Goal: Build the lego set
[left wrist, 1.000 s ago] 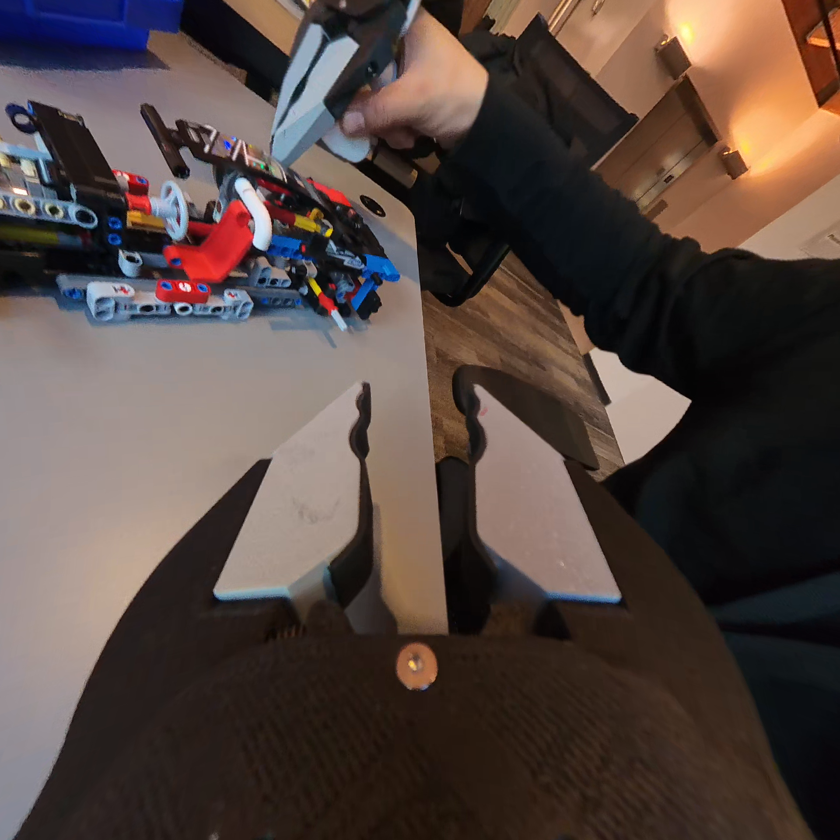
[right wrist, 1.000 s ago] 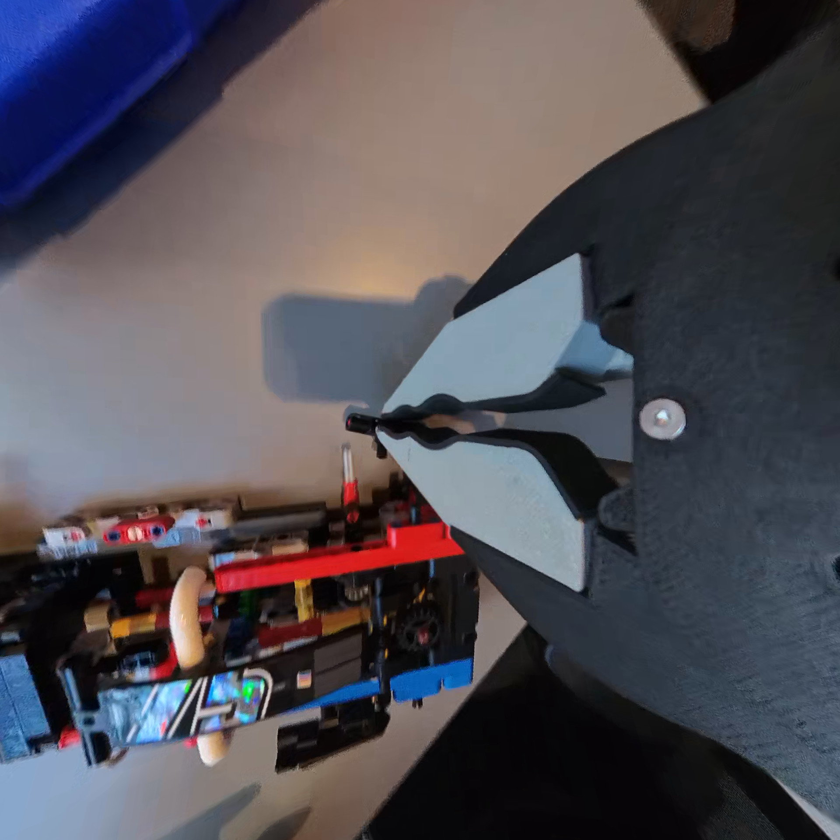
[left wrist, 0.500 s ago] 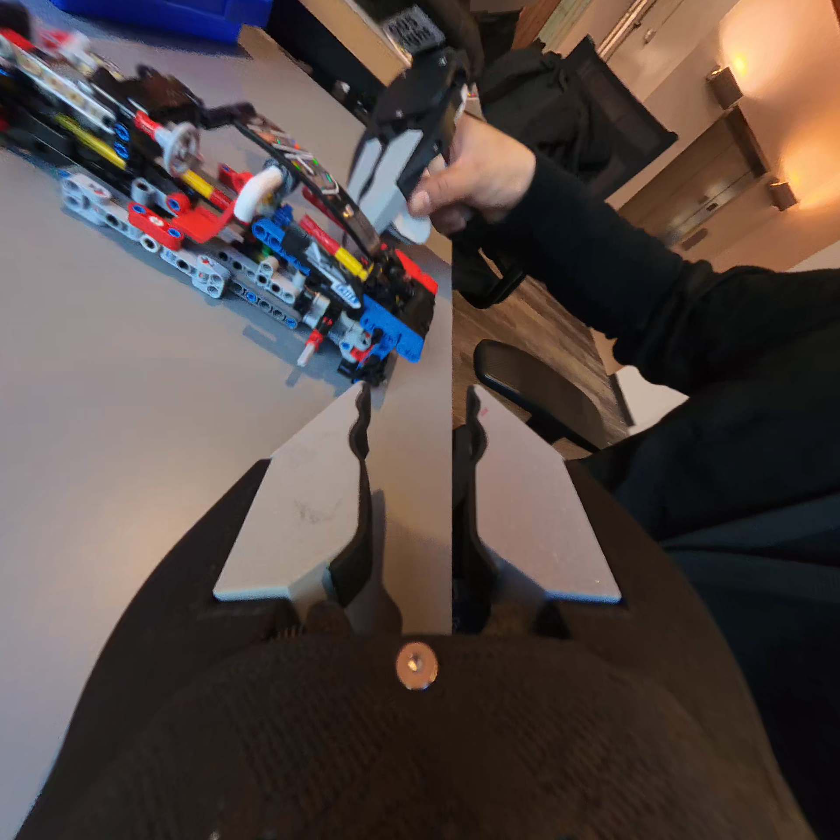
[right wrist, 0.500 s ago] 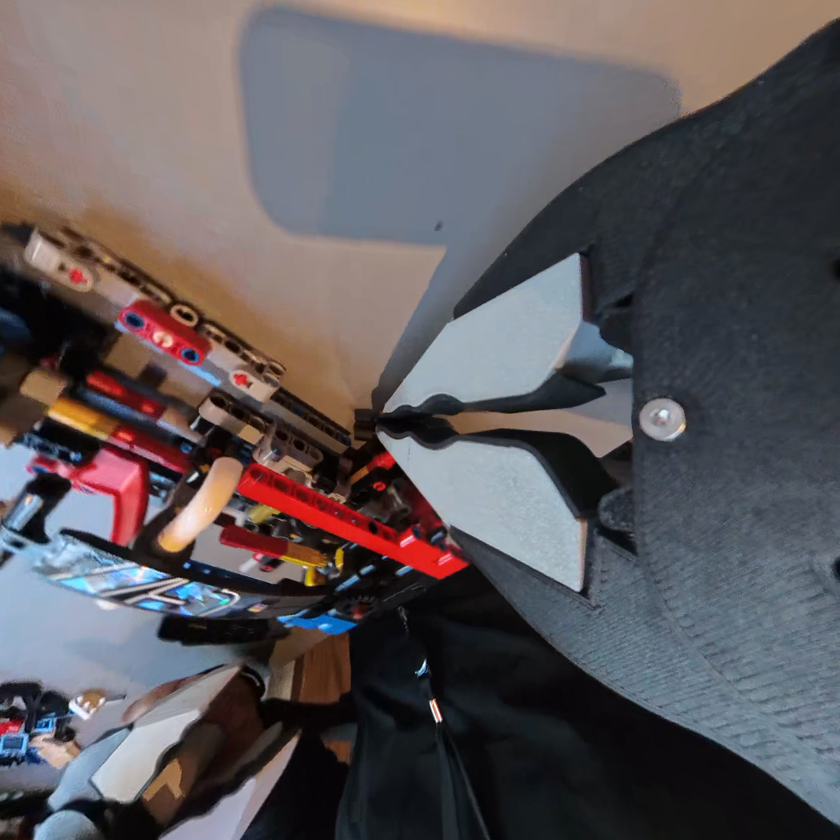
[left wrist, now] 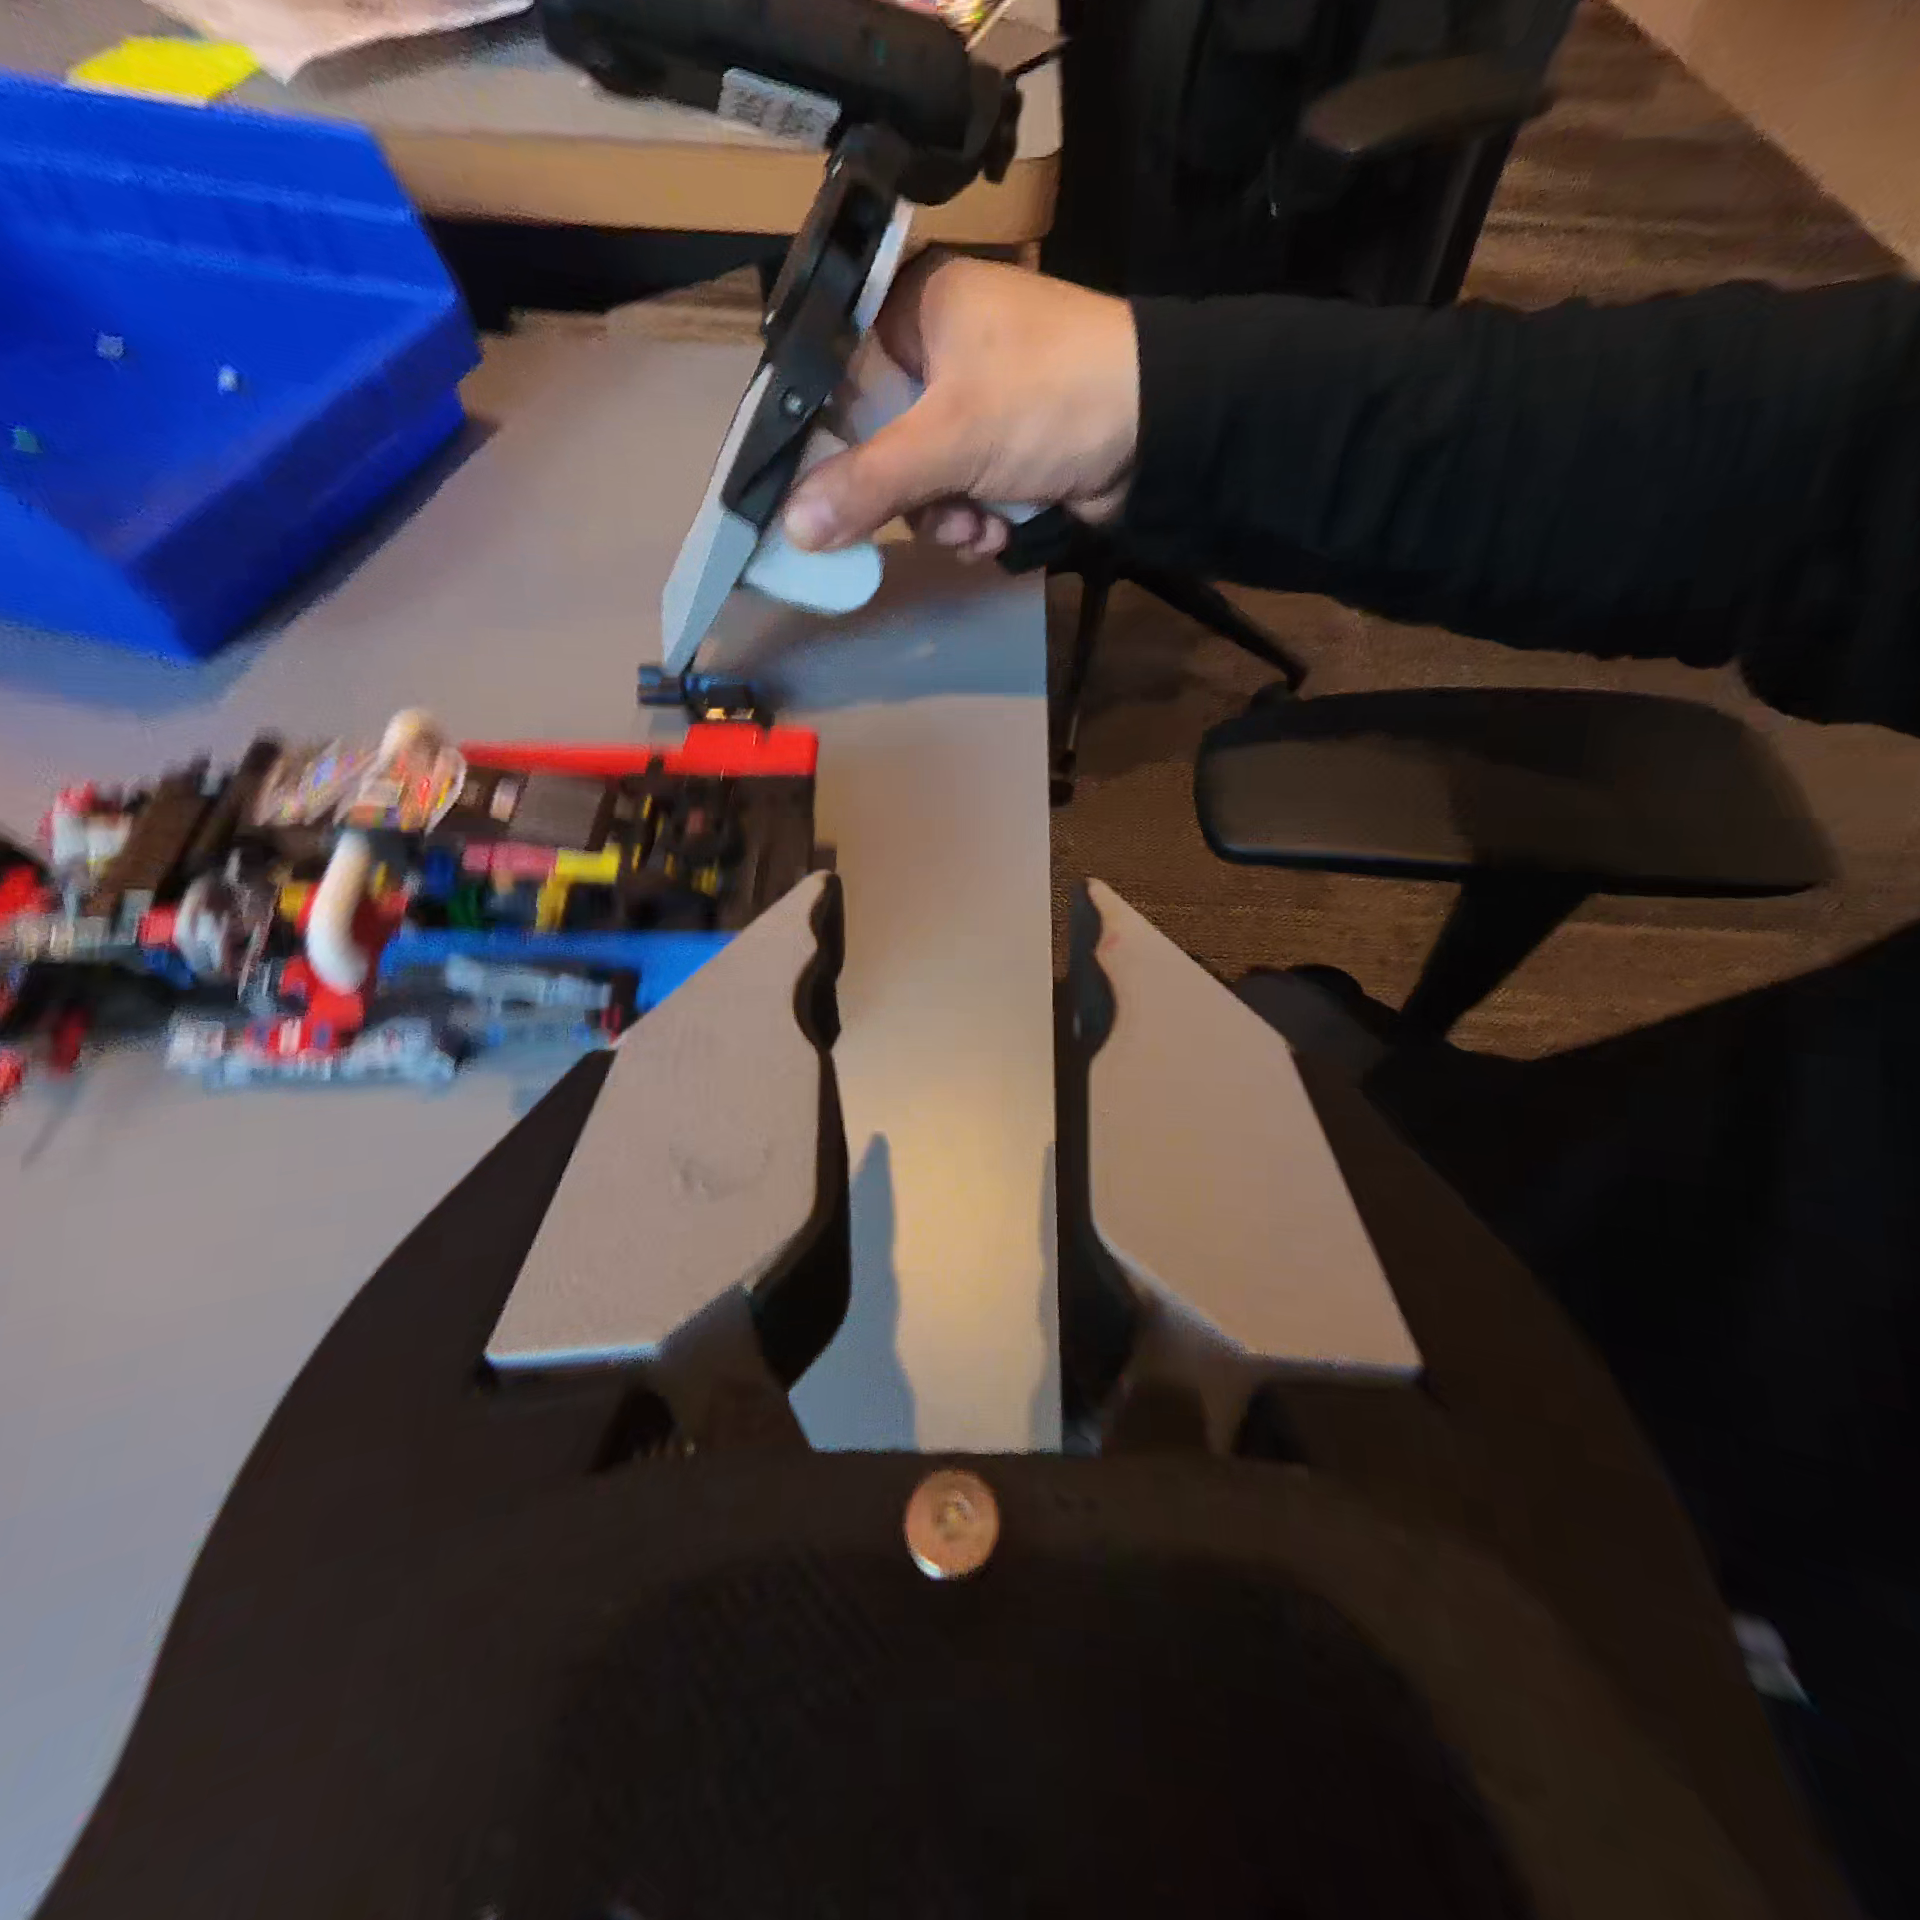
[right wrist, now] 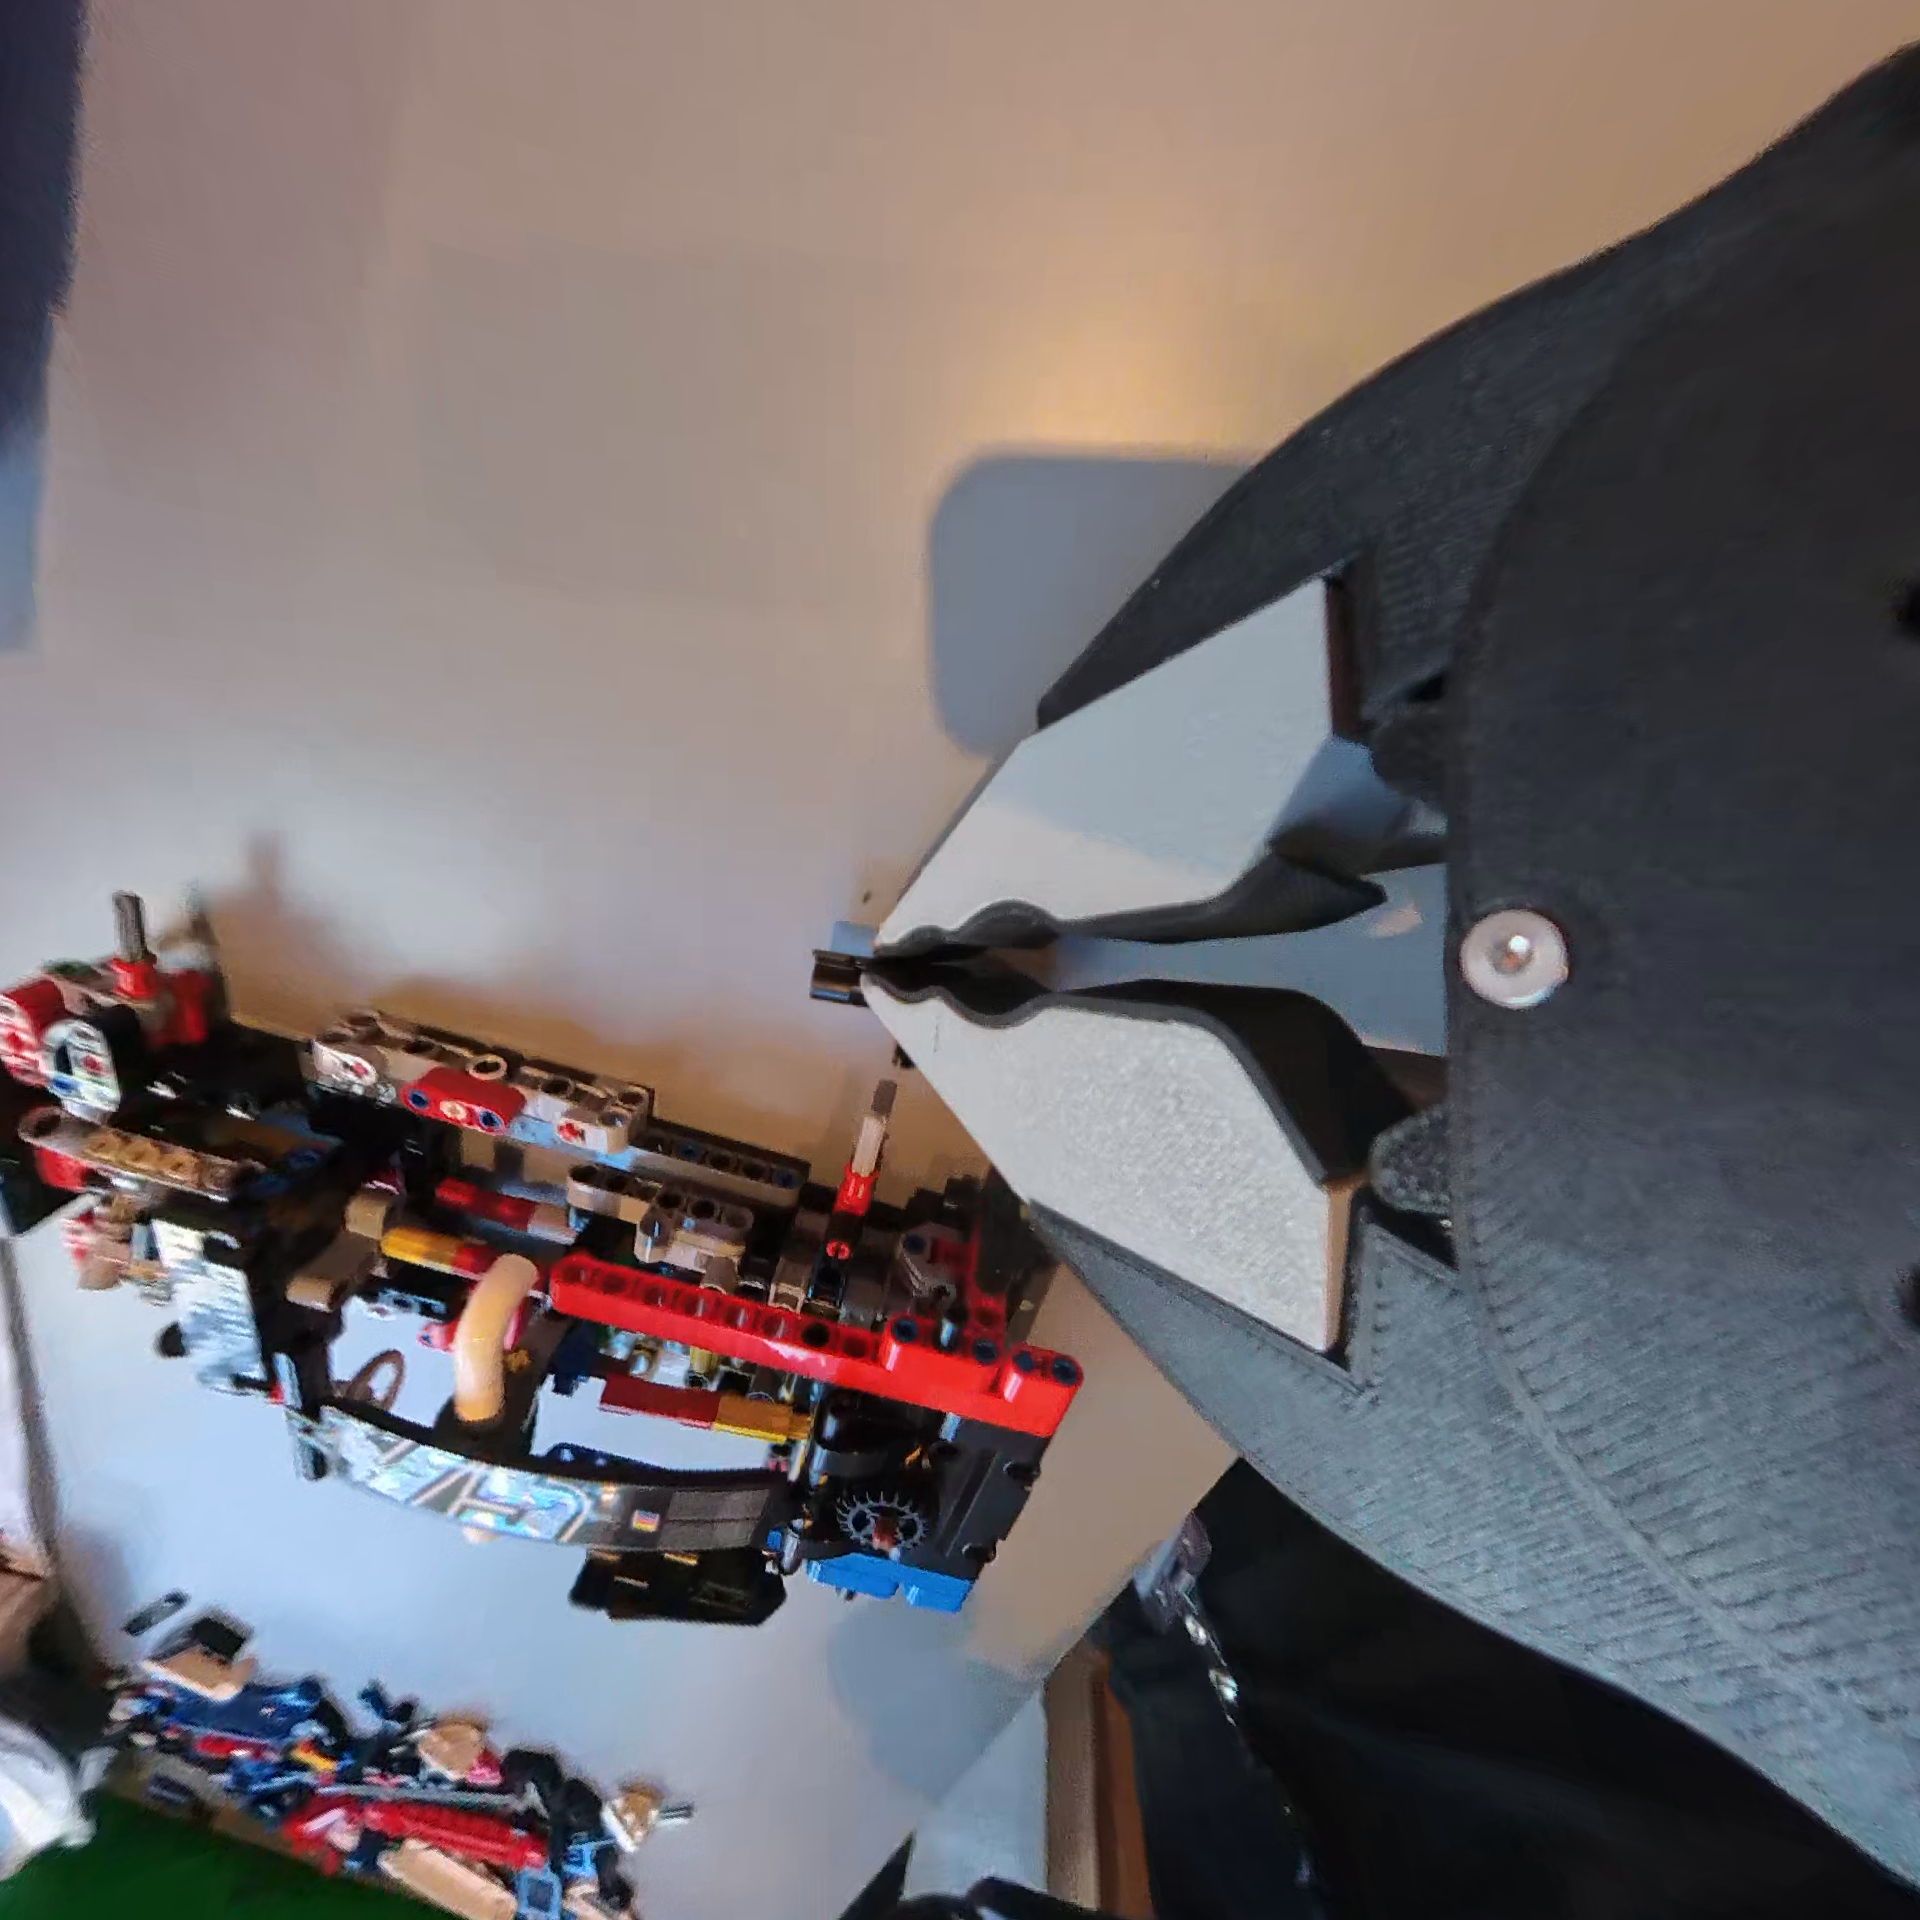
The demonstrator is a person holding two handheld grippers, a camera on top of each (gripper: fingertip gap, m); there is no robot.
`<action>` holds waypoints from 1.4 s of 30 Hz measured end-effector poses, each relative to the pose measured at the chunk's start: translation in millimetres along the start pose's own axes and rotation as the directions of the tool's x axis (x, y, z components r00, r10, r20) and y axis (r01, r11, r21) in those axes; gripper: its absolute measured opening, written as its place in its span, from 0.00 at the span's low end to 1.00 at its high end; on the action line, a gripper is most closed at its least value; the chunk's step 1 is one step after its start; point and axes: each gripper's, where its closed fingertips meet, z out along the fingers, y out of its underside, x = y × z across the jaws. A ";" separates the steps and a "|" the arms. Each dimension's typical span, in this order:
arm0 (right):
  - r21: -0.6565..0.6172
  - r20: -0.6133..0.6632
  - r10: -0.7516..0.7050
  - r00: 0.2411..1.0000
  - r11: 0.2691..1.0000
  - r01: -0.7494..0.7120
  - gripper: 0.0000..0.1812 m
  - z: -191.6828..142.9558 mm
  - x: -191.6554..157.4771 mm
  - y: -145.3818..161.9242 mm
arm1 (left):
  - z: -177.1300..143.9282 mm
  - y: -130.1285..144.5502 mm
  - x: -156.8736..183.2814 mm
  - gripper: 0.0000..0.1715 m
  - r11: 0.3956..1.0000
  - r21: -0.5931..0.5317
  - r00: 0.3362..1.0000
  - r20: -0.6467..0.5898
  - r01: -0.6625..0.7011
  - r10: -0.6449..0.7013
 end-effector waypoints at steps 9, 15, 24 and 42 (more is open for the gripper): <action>0.158 0.081 0.067 0.994 0.984 -0.079 0.00 -37.2 5.0 -4.9 | 108.8 -17.7 -11.4 0.22 0.940 -0.231 0.968 -0.060 -0.253 0.245; 0.216 0.172 0.095 0.980 0.968 -0.132 0.00 -48.6 4.0 -5.5 | 124.7 17.5 -23.3 0.22 0.835 -0.457 0.951 -0.099 -0.305 0.293; 0.253 0.629 0.150 0.763 0.888 -0.384 0.00 -81.6 -43.1 -33.8 | 91.1 37.3 -31.2 0.18 0.851 -0.459 0.964 -0.046 -0.254 0.262; 0.087 0.760 0.254 0.599 0.873 -0.480 0.00 0.4 -149.9 -51.0 | 1.9 -11.4 -78.7 0.20 0.665 -0.468 0.505 0.432 -0.582 0.747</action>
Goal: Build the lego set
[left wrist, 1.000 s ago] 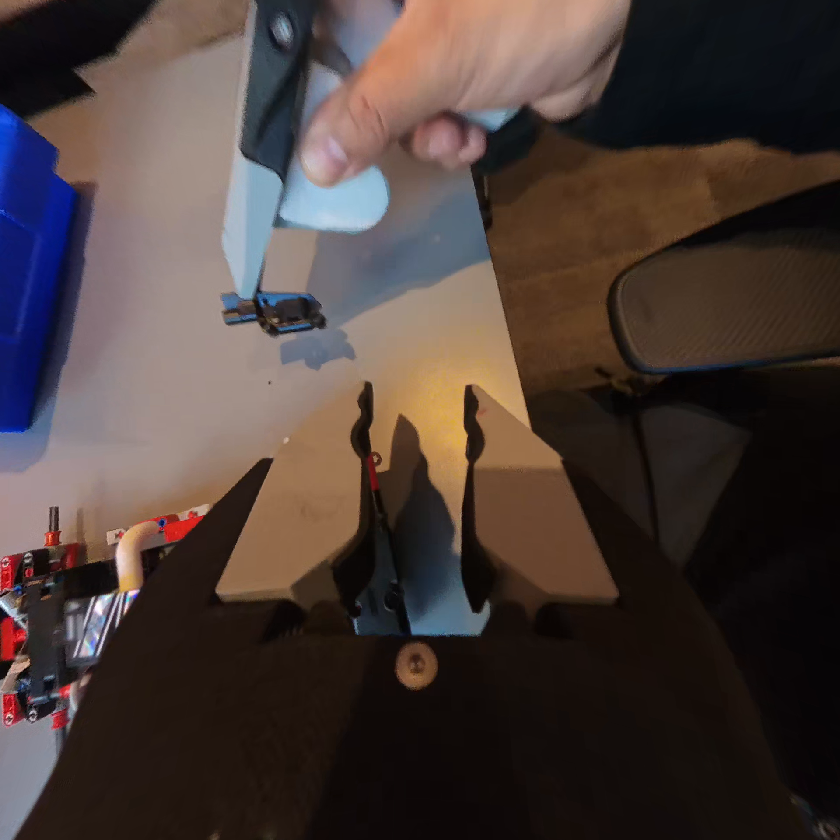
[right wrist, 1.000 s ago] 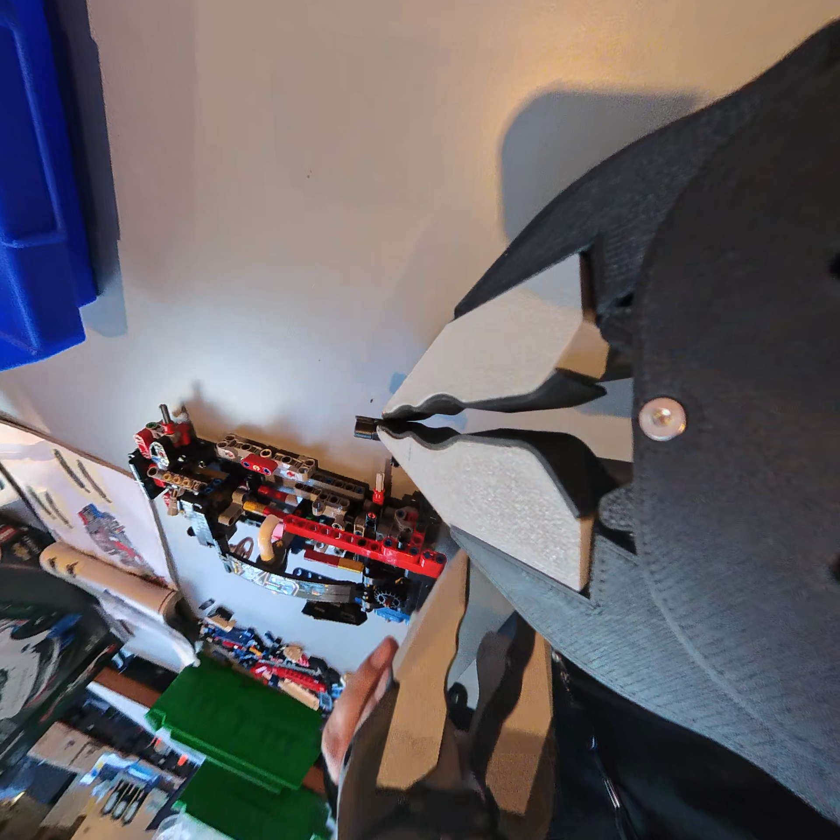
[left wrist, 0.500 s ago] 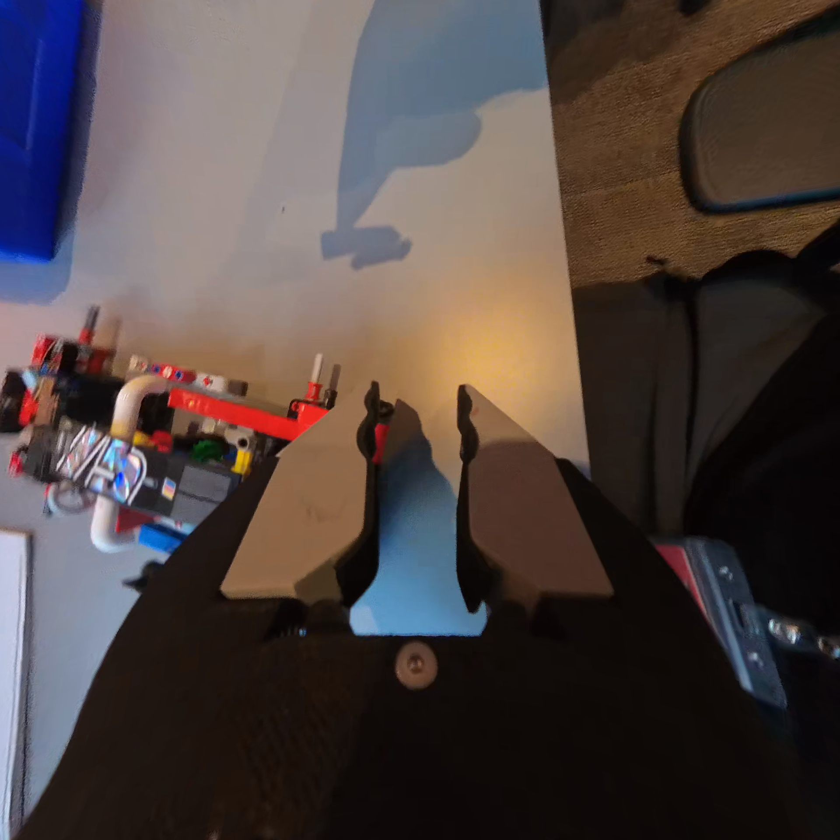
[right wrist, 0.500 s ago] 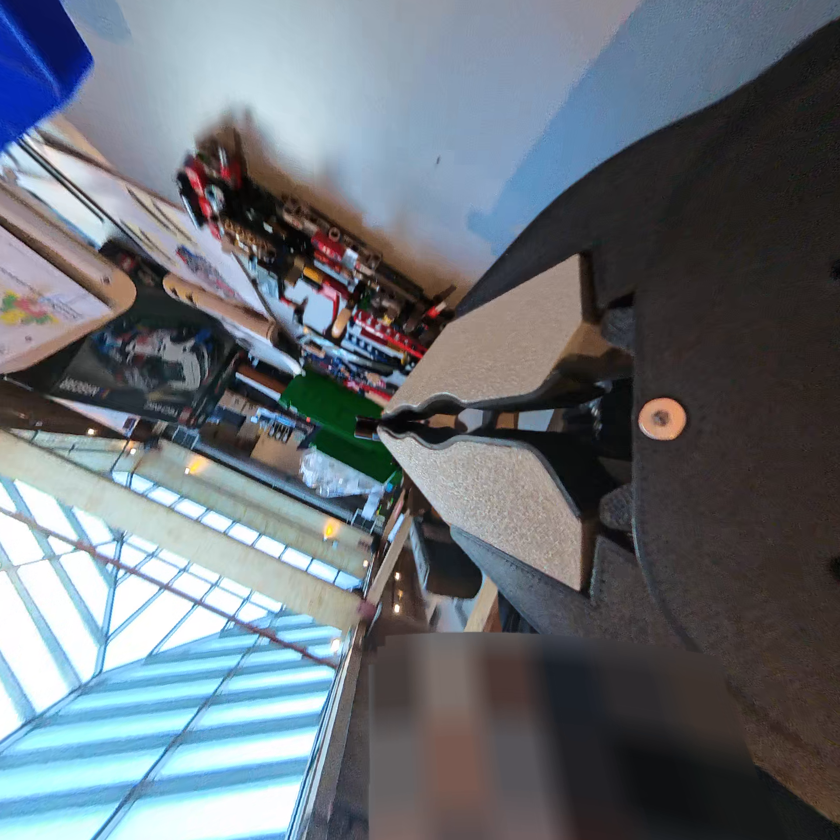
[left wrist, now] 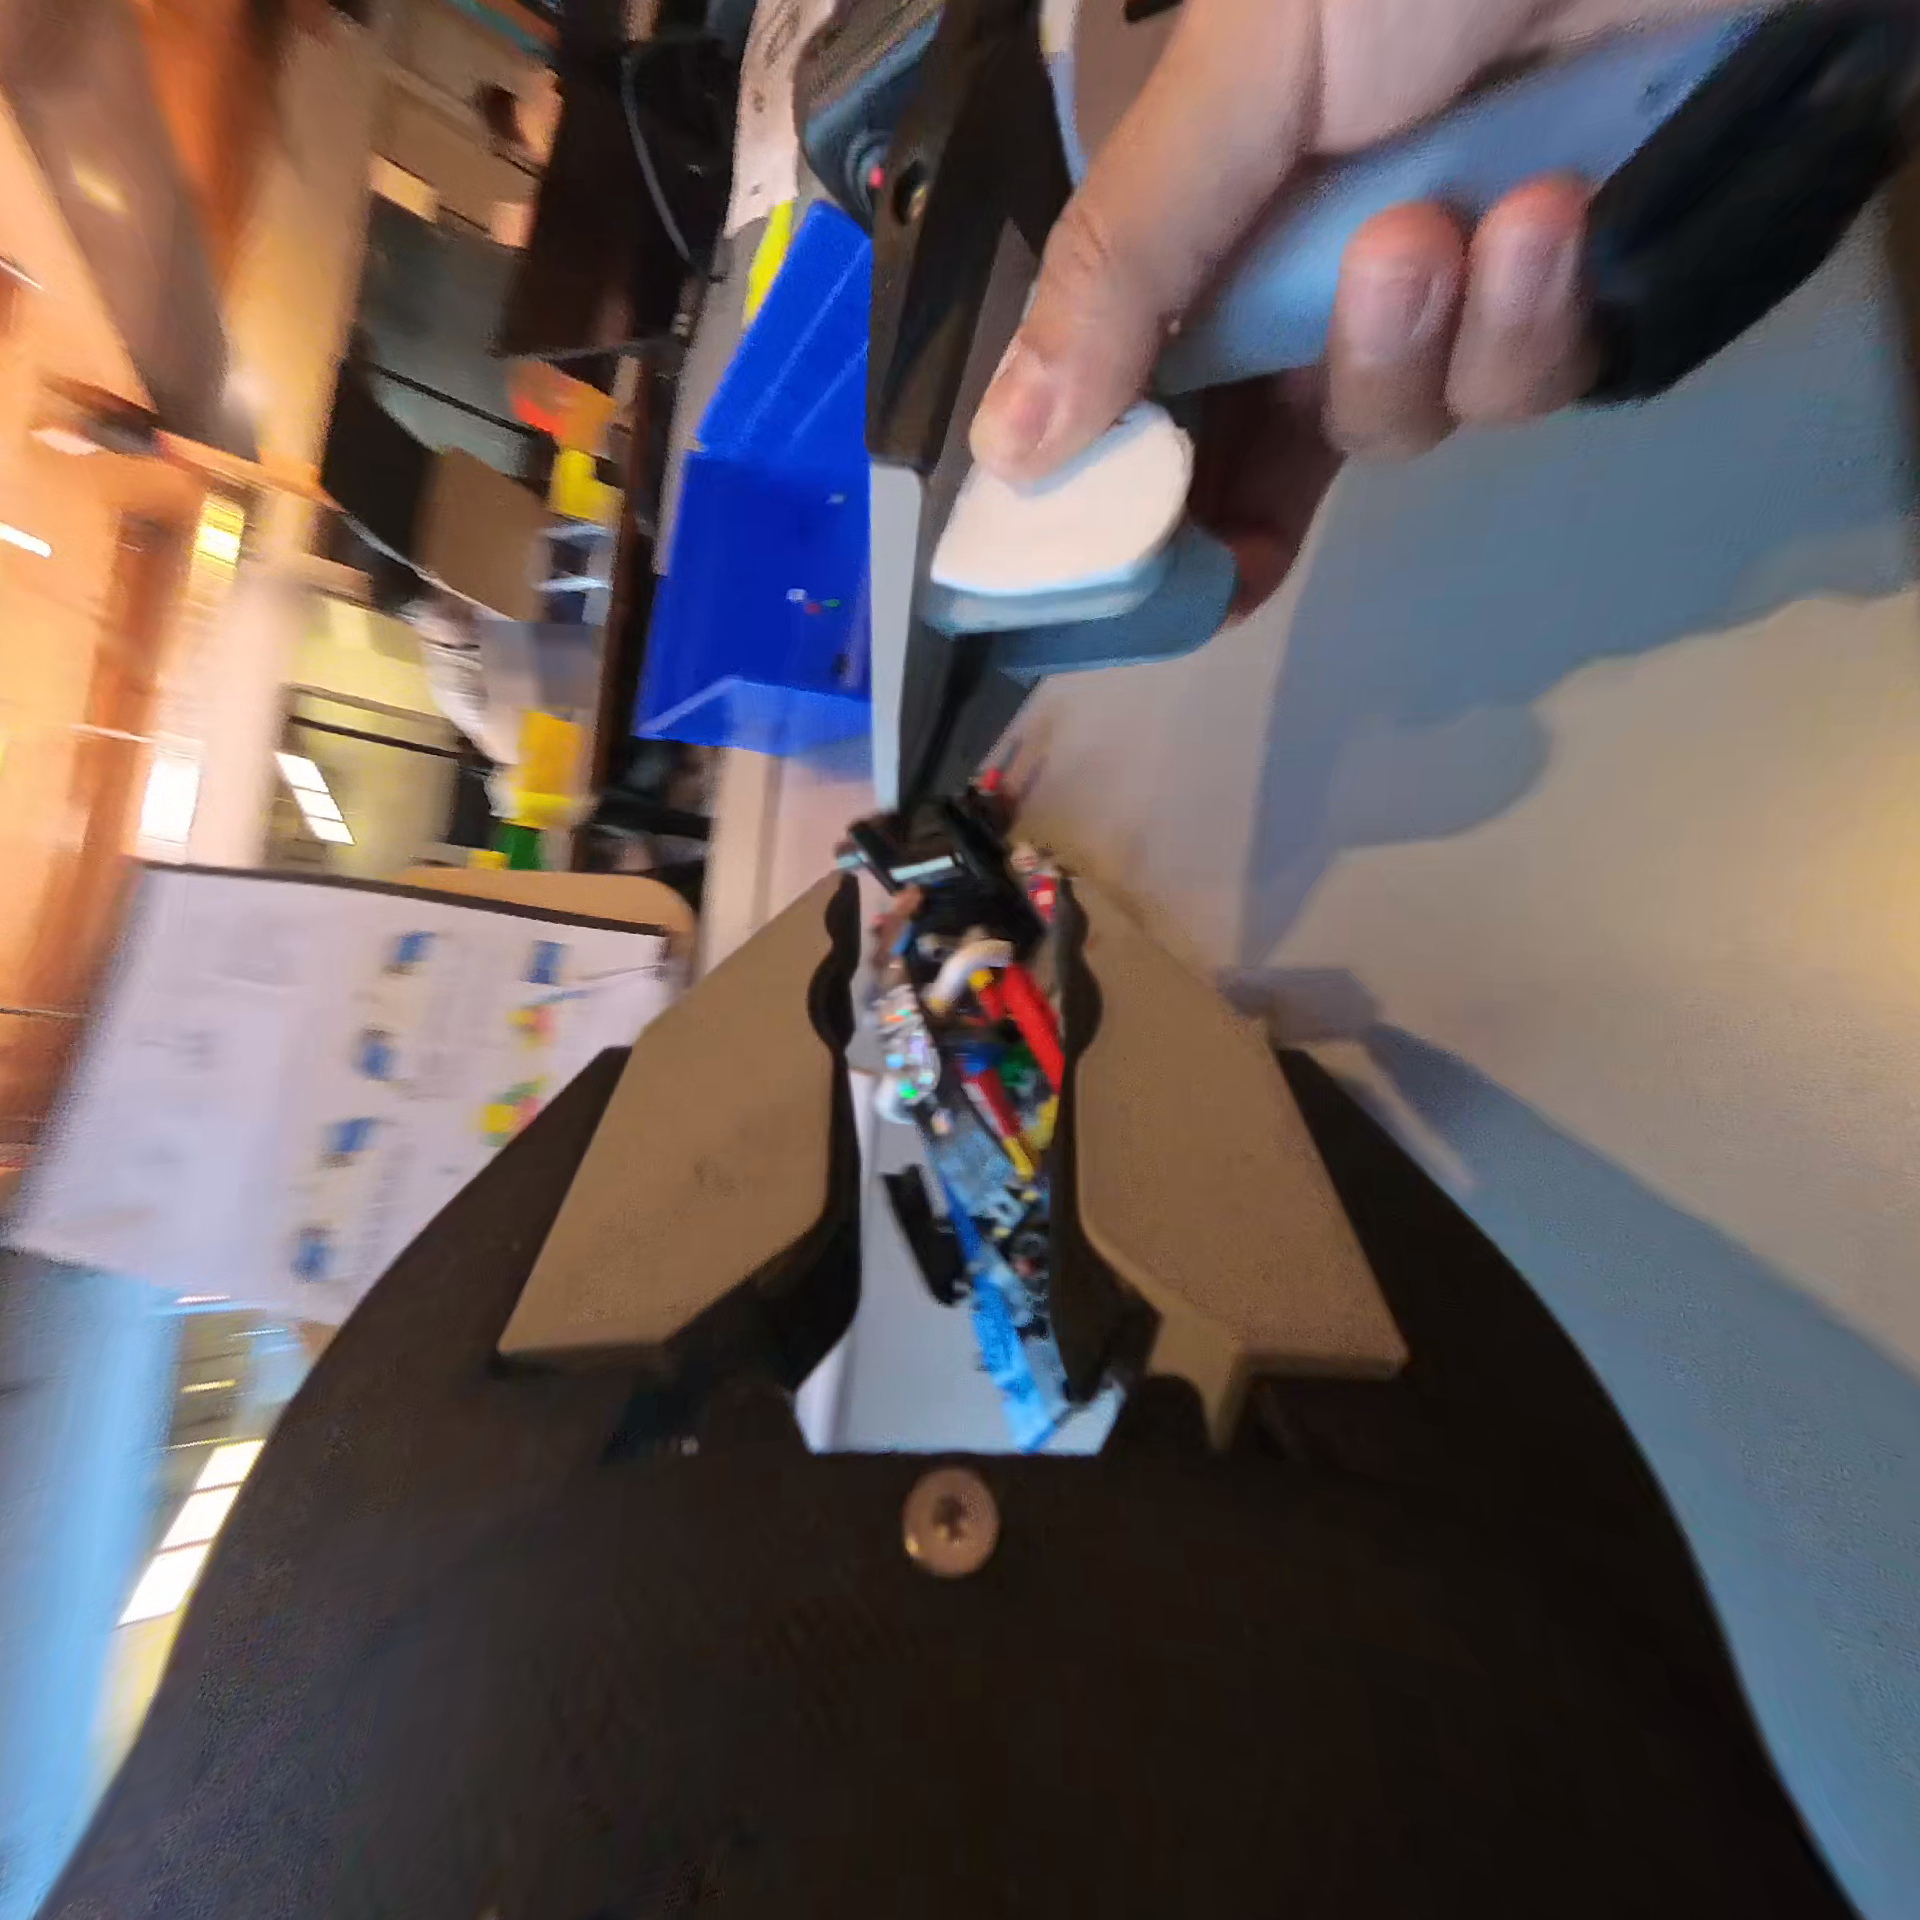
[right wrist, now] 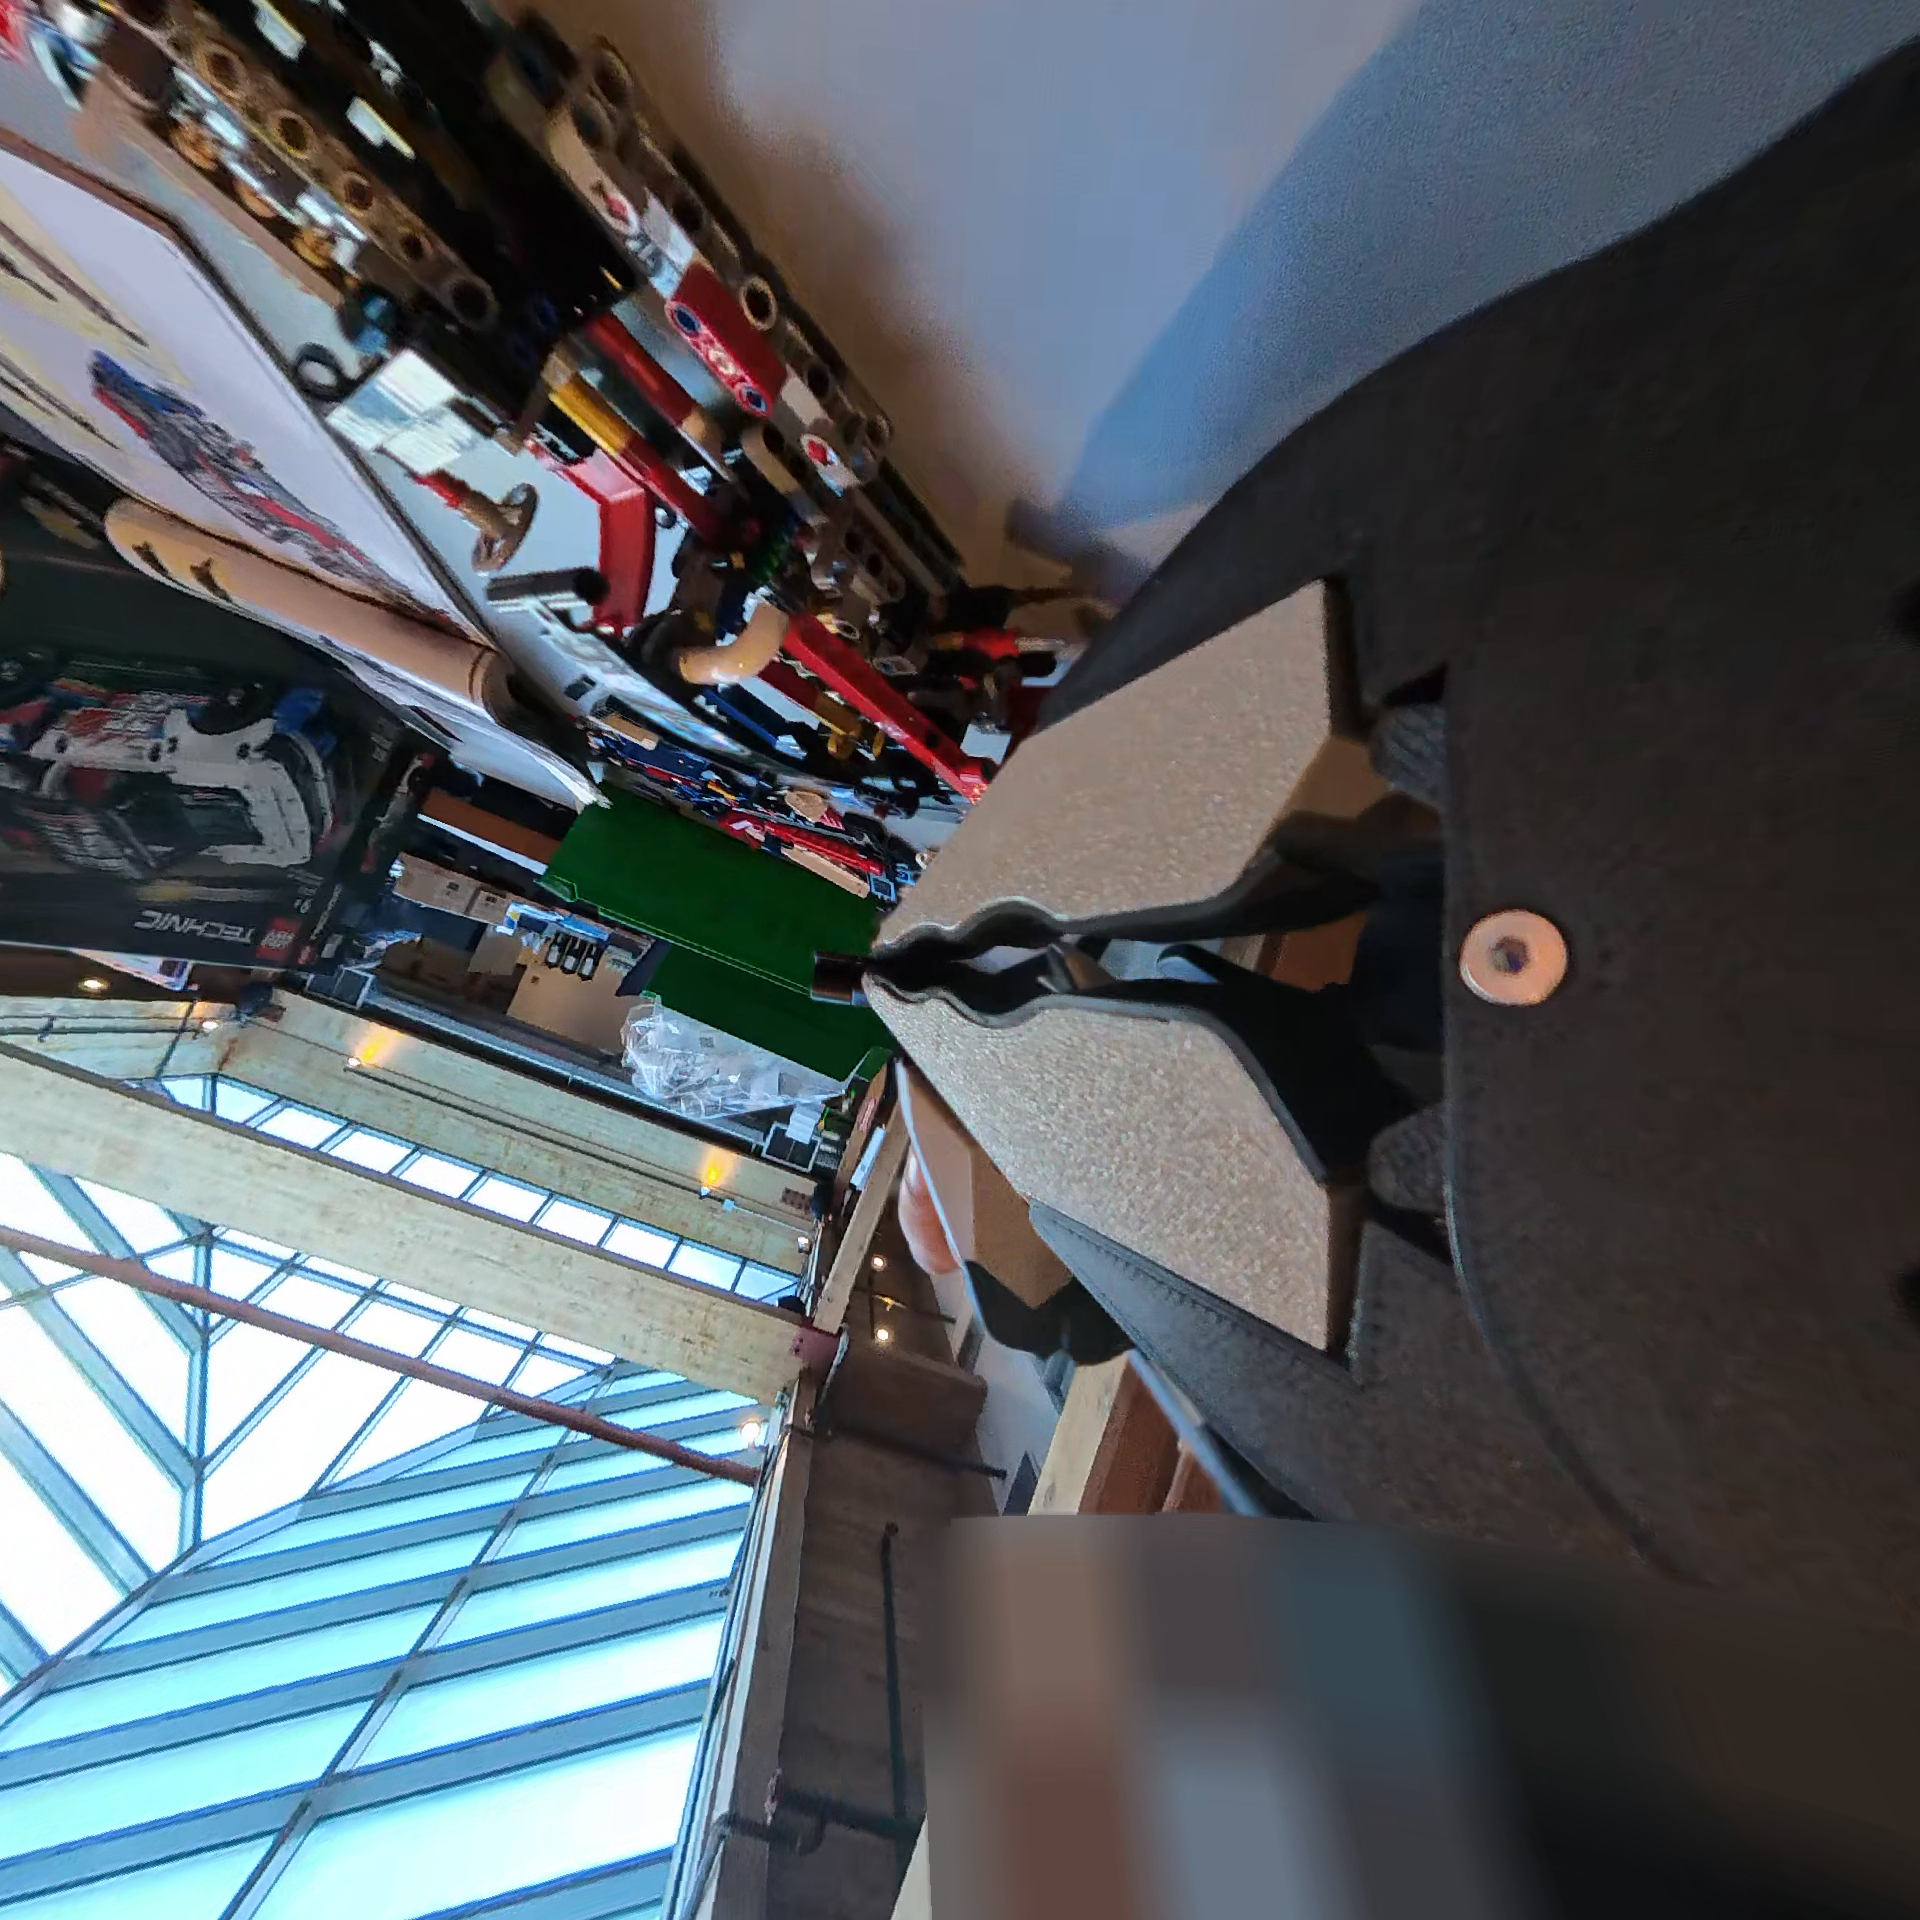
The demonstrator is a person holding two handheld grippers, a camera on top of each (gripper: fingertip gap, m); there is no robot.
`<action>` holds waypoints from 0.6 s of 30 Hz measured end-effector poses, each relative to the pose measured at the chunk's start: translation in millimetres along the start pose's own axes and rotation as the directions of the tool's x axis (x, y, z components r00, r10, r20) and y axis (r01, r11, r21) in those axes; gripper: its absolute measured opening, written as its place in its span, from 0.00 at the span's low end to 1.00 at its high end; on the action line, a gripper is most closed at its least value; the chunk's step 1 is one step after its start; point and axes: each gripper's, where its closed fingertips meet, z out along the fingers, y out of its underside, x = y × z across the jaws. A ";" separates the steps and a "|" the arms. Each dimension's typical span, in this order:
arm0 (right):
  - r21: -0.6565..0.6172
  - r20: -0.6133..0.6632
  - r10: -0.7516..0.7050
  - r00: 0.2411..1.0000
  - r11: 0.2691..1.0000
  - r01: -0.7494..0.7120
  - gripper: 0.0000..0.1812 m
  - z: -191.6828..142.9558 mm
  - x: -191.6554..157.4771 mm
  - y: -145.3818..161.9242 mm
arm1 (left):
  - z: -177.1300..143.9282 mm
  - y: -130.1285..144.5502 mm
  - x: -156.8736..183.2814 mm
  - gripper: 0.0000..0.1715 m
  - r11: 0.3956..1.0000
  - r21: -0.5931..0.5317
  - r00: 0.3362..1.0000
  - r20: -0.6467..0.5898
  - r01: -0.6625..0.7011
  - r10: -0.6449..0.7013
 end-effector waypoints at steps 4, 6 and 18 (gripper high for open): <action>-0.004 0.017 0.090 0.996 0.996 -0.090 0.00 4.9 9.3 5.6 | 6.1 -1.7 9.3 0.19 0.965 0.012 0.958 0.126 -0.262 0.259; -0.012 0.005 0.099 0.995 0.995 -0.099 0.00 5.5 14.3 9.4 | 7.5 -5.1 15.4 0.18 0.941 0.031 0.933 0.150 -0.336 0.328; 0.004 0.028 0.133 0.991 0.991 -0.133 0.00 0.1 22.9 7.4 | 20.7 12.1 14.6 0.08 0.926 0.019 0.919 0.135 -0.376 0.370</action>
